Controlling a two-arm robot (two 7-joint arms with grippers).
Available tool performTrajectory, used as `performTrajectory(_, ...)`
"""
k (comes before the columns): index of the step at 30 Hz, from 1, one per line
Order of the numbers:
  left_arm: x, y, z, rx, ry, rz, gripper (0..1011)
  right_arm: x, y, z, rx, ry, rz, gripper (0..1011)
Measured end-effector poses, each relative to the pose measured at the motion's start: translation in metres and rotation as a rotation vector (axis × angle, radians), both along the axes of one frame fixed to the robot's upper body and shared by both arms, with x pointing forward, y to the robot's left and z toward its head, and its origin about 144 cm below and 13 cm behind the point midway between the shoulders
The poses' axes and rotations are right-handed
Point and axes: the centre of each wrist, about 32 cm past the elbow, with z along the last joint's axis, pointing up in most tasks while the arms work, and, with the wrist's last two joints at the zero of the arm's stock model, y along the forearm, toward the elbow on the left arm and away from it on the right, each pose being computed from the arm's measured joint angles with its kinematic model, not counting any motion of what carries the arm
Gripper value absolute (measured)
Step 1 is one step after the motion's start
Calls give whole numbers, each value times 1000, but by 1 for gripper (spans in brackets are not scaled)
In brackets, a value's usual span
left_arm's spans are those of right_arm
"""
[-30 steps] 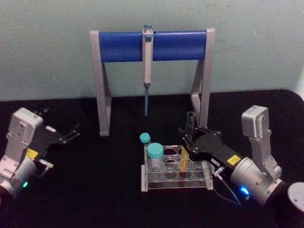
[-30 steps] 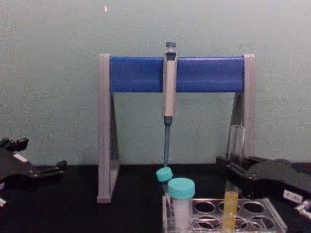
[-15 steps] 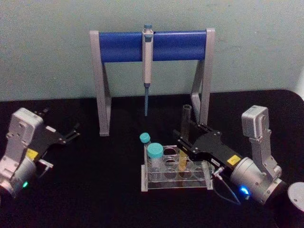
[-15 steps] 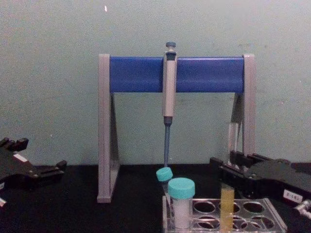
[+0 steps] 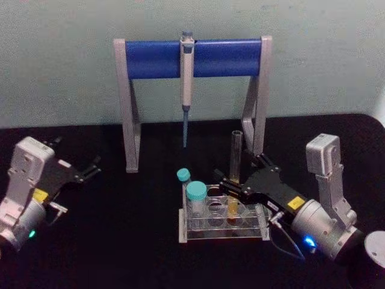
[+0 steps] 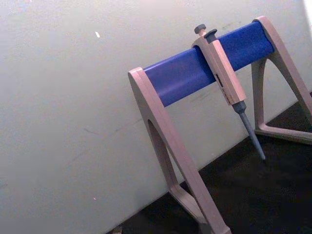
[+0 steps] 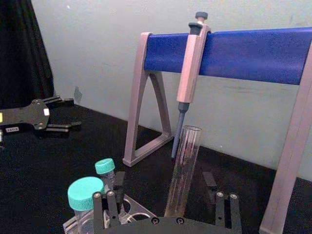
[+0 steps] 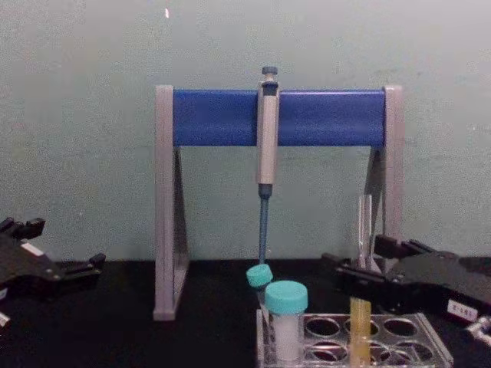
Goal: Pick up the test tube from the test tube rack, shake it, then place it back into the test tube rack.
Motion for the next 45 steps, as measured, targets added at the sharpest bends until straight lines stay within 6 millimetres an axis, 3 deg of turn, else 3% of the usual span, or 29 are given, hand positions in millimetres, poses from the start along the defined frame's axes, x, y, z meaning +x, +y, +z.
performTrajectory(13,0,0,0,0,0,0,1010,-4,-4,2,2,-10,-1,1000)
performTrajectory(22,0,0,0,0,0,0,1010,-26,-27,11,2,-25,-34,1000)
performTrajectory(28,0,0,0,0,0,0,1010,-37,-41,11,1,-46,-151,1000)
performTrajectory(35,0,0,0,0,0,0,1010,-34,-41,-5,-69,-76,-320,1000)
performTrajectory(45,0,0,0,0,0,0,1010,-23,-33,-33,-140,-33,-400,1000)
